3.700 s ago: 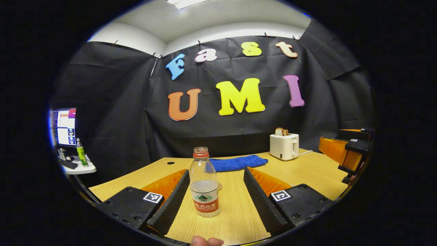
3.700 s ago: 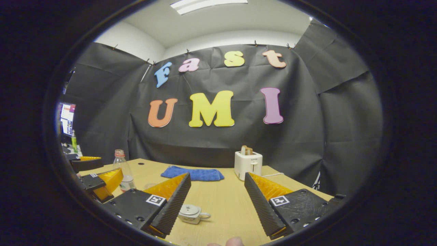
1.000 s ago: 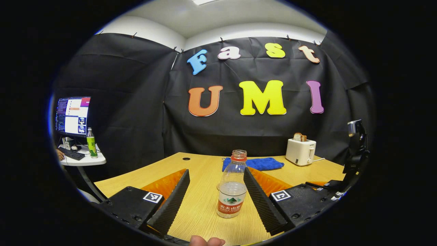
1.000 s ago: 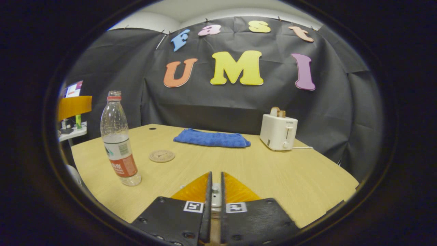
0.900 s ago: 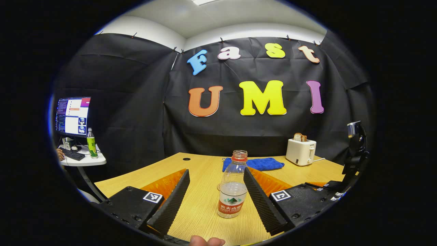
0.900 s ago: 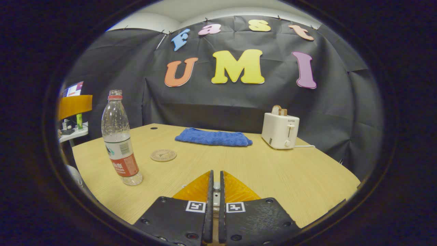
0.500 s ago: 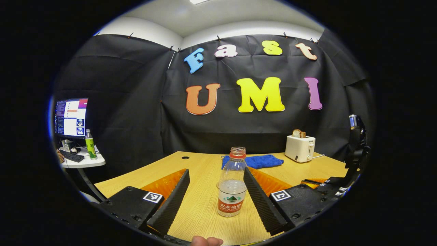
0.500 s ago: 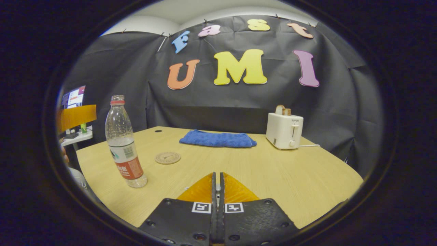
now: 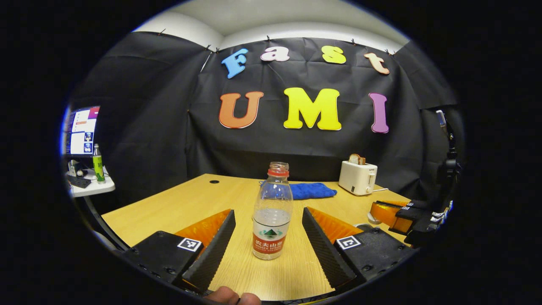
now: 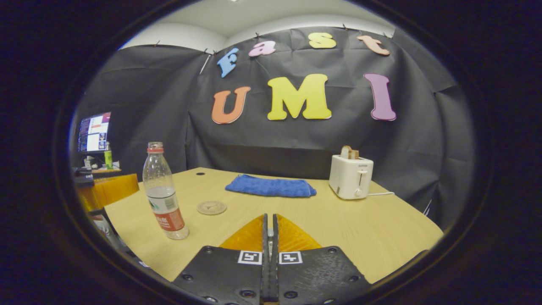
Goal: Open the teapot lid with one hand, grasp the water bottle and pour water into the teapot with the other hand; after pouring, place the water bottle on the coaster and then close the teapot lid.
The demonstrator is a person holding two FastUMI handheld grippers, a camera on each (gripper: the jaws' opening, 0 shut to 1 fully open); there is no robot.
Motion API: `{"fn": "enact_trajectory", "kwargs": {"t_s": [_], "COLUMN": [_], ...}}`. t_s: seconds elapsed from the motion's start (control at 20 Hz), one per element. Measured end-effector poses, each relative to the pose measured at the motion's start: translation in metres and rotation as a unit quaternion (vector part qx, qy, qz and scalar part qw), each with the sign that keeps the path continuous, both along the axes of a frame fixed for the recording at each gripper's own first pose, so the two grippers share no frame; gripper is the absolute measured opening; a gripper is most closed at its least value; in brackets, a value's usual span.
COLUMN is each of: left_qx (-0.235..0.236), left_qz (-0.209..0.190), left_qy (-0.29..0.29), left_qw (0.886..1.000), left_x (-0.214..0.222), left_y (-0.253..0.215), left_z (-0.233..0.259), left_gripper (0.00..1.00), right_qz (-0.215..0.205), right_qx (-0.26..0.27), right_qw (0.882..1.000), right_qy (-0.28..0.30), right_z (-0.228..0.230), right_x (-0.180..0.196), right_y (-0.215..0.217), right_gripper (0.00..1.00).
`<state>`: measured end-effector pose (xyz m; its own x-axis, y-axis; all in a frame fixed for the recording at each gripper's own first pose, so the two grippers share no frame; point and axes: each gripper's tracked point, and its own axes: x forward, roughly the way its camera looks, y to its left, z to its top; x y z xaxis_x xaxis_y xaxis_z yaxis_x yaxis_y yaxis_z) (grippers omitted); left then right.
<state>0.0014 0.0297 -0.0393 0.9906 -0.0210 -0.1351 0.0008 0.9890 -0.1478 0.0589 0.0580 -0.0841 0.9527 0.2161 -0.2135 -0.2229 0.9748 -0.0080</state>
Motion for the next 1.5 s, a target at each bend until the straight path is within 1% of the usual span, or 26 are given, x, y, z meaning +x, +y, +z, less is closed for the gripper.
{"fn": "enact_trajectory", "kwargs": {"t_s": [0.1,0.2,0.35,0.4,0.45,0.55,0.85,1.05,1.3,1.4,1.5], "left_qx": [0.002,0.01,0.008,0.008,0.011,0.018,0.01,0.011,0.022,0.026,0.039], "left_qz": [-0.018,-0.024,-0.029,-0.029,-0.028,-0.024,-0.019,-0.026,-0.025,-0.025,-0.021], "left_qy": [0.013,0.032,0.056,0.063,0.068,0.086,0.098,0.11,0.118,0.12,0.133], "left_qw": [1.0,0.999,0.998,0.998,0.997,0.996,0.995,0.994,0.992,0.992,0.99], "left_x": [-0.001,0.002,0.009,0.012,0.015,0.024,0.042,0.045,0.048,0.049,0.048], "left_y": [-0.006,-0.009,-0.014,-0.016,-0.015,-0.012,-0.006,-0.008,-0.006,-0.007,-0.004], "left_z": [-0.013,-0.03,-0.053,-0.059,-0.065,-0.08,-0.091,-0.095,-0.096,-0.096,-0.097], "left_gripper": [0.99,0.99,0.99,0.96,1.0,1.0,1.0,1.0,0.85,0.8,0.79], "right_qz": [-0.002,-0.005,-0.005,-0.007,-0.009,-0.014,-0.028,-0.031,-0.033,-0.036,-0.038], "right_qx": [0.007,0.01,0.009,0.004,0.001,-0.003,-0.014,-0.014,-0.01,-0.009,-0.007], "right_qw": [1.0,1.0,1.0,1.0,1.0,1.0,0.999,0.999,0.999,0.999,0.999], "right_qy": [-0.003,0.0,0.007,0.005,0.002,0.001,0.0,0.002,0.002,0.002,0.003], "right_z": [0.004,0.003,0.002,0.003,0.005,0.006,0.007,0.006,0.005,0.005,0.005], "right_x": [-0.005,-0.008,-0.013,-0.015,-0.015,-0.017,-0.018,-0.019,-0.022,-0.022,-0.023], "right_y": [-0.005,-0.009,-0.013,-0.016,-0.019,-0.024,-0.037,-0.041,-0.045,-0.05,-0.054], "right_gripper": [0.0,0.0,0.0,0.0,0.0,0.0,0.0,0.0,0.0,0.0,0.0]}}
